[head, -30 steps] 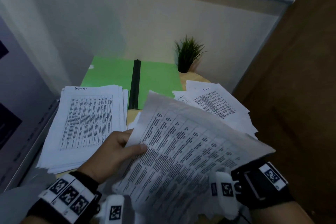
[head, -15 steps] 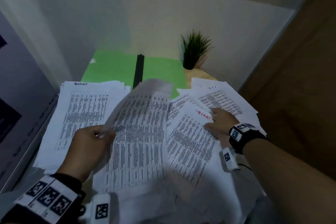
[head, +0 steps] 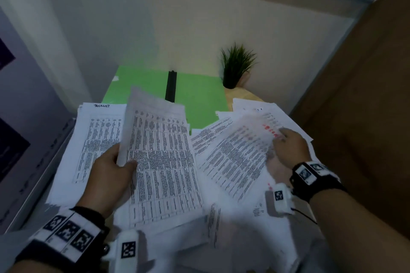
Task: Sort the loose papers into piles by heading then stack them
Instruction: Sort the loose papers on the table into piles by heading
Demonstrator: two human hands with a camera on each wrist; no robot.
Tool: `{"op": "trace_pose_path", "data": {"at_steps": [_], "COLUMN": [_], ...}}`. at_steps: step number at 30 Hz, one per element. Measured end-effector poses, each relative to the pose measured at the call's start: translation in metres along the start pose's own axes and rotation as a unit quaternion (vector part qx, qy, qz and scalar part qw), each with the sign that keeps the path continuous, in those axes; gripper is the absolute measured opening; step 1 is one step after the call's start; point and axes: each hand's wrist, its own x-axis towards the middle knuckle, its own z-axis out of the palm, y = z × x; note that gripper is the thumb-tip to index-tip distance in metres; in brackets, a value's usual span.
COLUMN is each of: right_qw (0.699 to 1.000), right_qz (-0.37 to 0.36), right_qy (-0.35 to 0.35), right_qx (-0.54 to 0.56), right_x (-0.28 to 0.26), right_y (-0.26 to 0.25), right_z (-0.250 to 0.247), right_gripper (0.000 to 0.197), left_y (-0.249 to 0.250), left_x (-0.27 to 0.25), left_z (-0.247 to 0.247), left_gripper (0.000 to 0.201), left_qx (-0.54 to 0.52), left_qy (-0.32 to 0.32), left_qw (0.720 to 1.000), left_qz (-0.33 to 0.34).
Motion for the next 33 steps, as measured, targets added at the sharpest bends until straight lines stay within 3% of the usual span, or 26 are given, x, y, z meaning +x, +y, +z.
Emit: {"op": "trace_pose_path", "data": {"at_steps": [5,11,16,20,24,29,33], "right_qw": [0.981,0.966,0.937,0.937,0.940,0.929,0.930], "right_qz": [-0.085,-0.203,-0.306,-0.324,-0.327,-0.340,-0.327], "right_qy": [0.129,0.085,0.135,0.104,0.051,0.064,0.027], "right_qx": [0.116,0.135,0.099,0.086,0.085,0.129,0.166], "right_x": [-0.046,-0.093,-0.120,-0.125,-0.128,-0.128,-0.123], "right_y": [-0.011,-0.068,-0.105,-0.115,-0.120,-0.121,-0.118], "right_z": [-0.066,-0.119,-0.151,-0.151,-0.138,-0.132,-0.122], "right_gripper": [0.017,0.014,0.017,0.014,0.027,0.019,0.035], "left_y": [0.009,0.023,0.029,0.032,0.041,0.035,0.032], "left_x": [-0.009,-0.028,-0.040,-0.039,-0.043,-0.028,-0.017], "left_z": [-0.005,-0.010,-0.020,-0.029,-0.024,-0.027,-0.032], "left_gripper": [0.040,0.051,0.043,0.037,0.039,0.041,0.034], "left_qx": [-0.021,-0.046,-0.087,-0.106,-0.113,-0.113,-0.141], "left_qy": [0.033,0.045,0.080,0.086,0.072,0.124,0.134], "left_qw": [0.999,0.995,0.988,0.983,0.977,0.966,0.962], "left_qz": [0.024,0.072,0.101,0.120,0.165,0.198,0.189]}}
